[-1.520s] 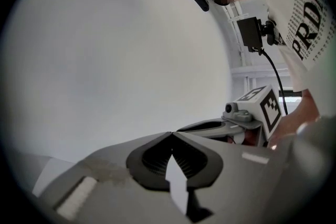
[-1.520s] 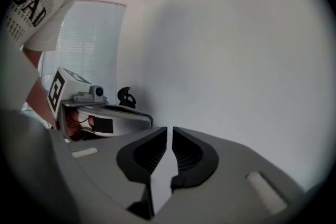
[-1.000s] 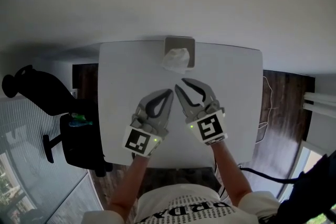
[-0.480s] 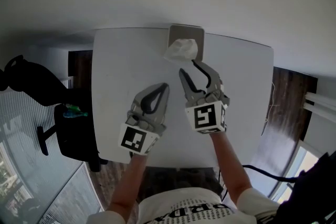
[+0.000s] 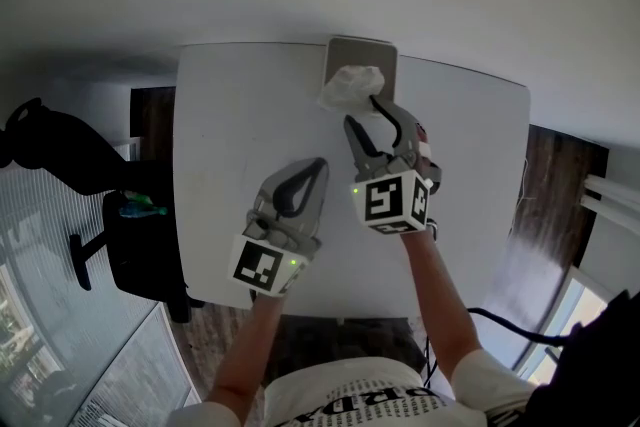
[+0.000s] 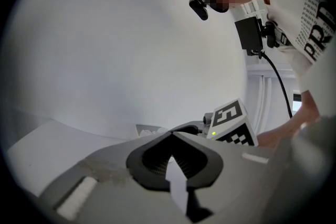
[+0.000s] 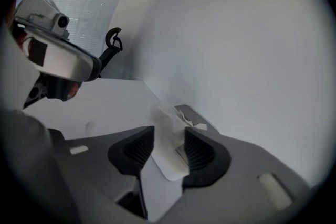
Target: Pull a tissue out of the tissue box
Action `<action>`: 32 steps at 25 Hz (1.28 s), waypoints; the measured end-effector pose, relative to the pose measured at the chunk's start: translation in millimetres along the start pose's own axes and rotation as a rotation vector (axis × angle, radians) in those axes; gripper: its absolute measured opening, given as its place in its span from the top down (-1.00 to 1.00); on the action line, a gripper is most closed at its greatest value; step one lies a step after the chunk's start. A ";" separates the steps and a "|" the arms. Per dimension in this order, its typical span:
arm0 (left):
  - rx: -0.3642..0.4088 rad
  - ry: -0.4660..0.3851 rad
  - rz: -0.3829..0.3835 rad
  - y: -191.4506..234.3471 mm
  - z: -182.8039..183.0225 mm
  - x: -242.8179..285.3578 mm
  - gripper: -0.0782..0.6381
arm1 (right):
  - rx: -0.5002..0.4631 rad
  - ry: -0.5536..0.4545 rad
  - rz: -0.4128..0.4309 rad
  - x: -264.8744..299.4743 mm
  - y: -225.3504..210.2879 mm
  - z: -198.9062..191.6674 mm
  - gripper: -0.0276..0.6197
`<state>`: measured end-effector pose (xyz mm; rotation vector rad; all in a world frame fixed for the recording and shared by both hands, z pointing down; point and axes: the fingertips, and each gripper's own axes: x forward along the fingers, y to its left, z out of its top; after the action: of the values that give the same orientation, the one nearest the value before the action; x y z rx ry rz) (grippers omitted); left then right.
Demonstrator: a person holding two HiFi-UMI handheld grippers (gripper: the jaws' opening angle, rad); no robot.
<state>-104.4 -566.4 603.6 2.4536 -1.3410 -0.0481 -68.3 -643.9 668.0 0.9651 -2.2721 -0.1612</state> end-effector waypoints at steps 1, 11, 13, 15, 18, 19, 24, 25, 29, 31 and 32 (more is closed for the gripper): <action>-0.002 0.001 -0.001 -0.9 -0.5 0.0 0.80 | 0.000 0.001 0.003 1.1 0.0 -1.0 0.53; -0.007 0.001 -0.013 -6.3 2.7 -1.2 0.80 | 0.039 -0.042 -0.005 -10.2 -0.6 9.3 0.89; -0.007 -0.001 -0.014 -6.5 4.3 -1.3 0.80 | 0.048 -0.044 -0.006 -12.6 -2.6 11.3 0.89; -0.007 -0.004 -0.017 -7.2 5.9 -0.9 0.80 | 0.057 -0.046 -0.004 -14.9 -3.9 13.2 0.89; -0.001 -0.010 -0.026 -11.2 11.9 -0.4 0.80 | 0.063 -0.047 0.004 -20.4 -4.9 17.5 0.89; 0.001 -0.013 -0.030 -12.8 15.3 -0.4 0.80 | 0.064 -0.048 0.006 -22.7 -5.6 19.5 0.89; 0.013 -0.031 -0.043 -19.9 33.9 -3.6 0.80 | 0.075 -0.051 0.014 -36.6 -9.3 31.0 0.89; 0.017 -0.034 -0.046 -20.9 37.3 -4.6 0.80 | 0.079 -0.052 0.015 -39.5 -9.7 33.5 0.89; 0.033 -0.047 -0.054 -26.3 51.6 -11.5 0.80 | 0.095 -0.056 0.024 -53.8 -9.5 45.1 0.89; 0.038 -0.053 -0.059 -30.9 58.7 -16.6 0.80 | 0.110 -0.054 0.030 -62.2 -8.5 48.9 0.89; 0.041 -0.054 -0.062 -33.1 61.9 -19.0 0.80 | 0.119 -0.051 0.033 -66.0 -8.0 50.1 0.89</action>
<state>-100.0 -551.8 532.5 2.5447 -1.3005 -0.1033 -60.4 -611.5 591.7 0.9942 -2.3648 -0.0365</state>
